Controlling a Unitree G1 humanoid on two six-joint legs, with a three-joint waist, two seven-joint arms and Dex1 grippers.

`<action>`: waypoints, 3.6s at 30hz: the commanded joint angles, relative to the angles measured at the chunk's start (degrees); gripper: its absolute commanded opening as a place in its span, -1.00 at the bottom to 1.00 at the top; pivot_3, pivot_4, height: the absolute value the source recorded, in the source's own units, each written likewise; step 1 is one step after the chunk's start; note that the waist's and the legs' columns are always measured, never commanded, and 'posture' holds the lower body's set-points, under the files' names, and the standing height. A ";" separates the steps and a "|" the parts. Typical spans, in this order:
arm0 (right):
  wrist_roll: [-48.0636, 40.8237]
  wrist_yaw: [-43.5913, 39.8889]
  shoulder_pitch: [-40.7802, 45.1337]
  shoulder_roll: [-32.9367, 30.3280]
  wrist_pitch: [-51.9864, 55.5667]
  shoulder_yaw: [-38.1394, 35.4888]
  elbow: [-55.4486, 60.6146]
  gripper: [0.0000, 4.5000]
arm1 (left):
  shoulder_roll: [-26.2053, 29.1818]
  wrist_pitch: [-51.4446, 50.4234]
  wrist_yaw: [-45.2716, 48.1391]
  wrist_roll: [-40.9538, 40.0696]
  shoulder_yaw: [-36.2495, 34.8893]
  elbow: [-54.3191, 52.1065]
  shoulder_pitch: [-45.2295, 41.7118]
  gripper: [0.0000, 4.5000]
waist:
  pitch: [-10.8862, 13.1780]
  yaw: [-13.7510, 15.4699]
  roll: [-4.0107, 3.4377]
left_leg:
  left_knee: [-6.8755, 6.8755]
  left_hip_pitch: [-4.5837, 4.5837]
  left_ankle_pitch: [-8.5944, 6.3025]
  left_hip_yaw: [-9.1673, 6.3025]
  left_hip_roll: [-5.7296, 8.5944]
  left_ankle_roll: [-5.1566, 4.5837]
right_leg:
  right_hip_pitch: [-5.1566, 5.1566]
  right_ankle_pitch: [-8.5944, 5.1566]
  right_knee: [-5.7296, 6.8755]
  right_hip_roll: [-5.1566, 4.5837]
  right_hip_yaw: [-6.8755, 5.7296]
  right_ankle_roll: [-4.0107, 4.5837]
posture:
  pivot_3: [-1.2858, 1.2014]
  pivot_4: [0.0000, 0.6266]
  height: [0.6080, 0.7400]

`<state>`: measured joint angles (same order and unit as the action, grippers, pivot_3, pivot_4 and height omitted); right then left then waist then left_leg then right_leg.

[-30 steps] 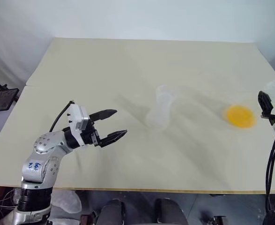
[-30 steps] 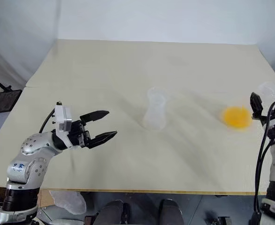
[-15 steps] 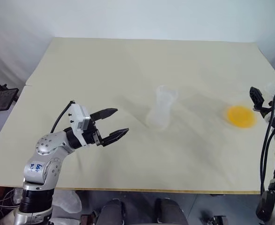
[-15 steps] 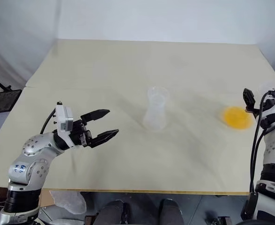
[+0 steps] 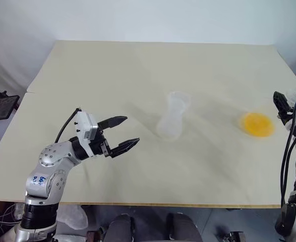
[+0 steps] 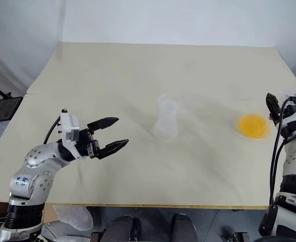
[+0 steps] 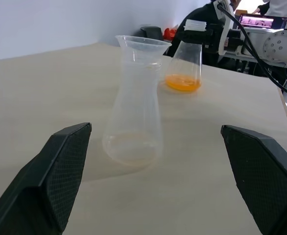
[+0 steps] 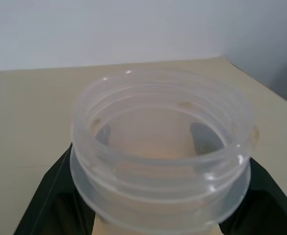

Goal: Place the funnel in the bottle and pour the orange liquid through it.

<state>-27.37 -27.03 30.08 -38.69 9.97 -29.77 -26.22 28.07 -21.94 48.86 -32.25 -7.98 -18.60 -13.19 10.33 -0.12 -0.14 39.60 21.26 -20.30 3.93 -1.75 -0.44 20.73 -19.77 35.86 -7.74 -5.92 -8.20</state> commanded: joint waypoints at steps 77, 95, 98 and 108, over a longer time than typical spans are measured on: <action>72.06 23.45 14.45 -0.76 -38.72 39.03 17.50 0.10 | -5.57 6.13 -2.20 2.20 5.75 4.62 -5.08 1.00 | 0.18 -1.59 -0.30 | -0.06 0.32 0.03 -0.03 -0.02 0.04 | 0.42 0.00 0.09 -0.03 -0.03 0.00 | 0.03 -0.52 1.00; 73.58 25.67 15.67 -1.59 -40.46 39.74 15.54 0.10 | -6.89 6.67 -3.06 2.56 6.29 4.61 -5.30 1.00 | 0.18 -1.56 -0.30 | -0.06 0.32 0.03 -0.03 -0.03 0.05 | 0.42 0.00 0.09 -0.04 -0.02 0.00 | 0.03 -0.52 1.00; 73.68 25.92 15.69 -1.63 -40.63 39.94 15.45 0.10 | -7.10 6.63 -3.29 2.61 6.40 4.39 -5.19 1.00 | 0.18 -1.57 -0.30 | -0.06 0.32 0.03 -0.03 -0.03 0.04 | 0.42 0.00 0.09 -0.04 -0.02 0.00 | 0.03 -0.52 1.00; 75.19 27.10 16.24 -1.78 -41.88 40.77 14.04 0.10 | -7.91 6.78 -3.95 2.73 6.49 4.09 -4.90 1.00 | 0.18 -1.57 -0.30 | -0.06 0.32 0.03 -0.03 -0.03 0.05 | 0.42 0.00 0.09 -0.04 -0.03 0.00 | 0.03 -0.52 1.00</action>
<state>47.93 -1.58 44.52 -39.33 -31.39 11.32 -13.31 20.36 -16.31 45.13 -29.18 -1.33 -12.77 -17.71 10.51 -1.68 -0.44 39.54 21.58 -20.28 3.90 -1.79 -0.40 21.15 -19.77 35.95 -7.77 -5.95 -8.20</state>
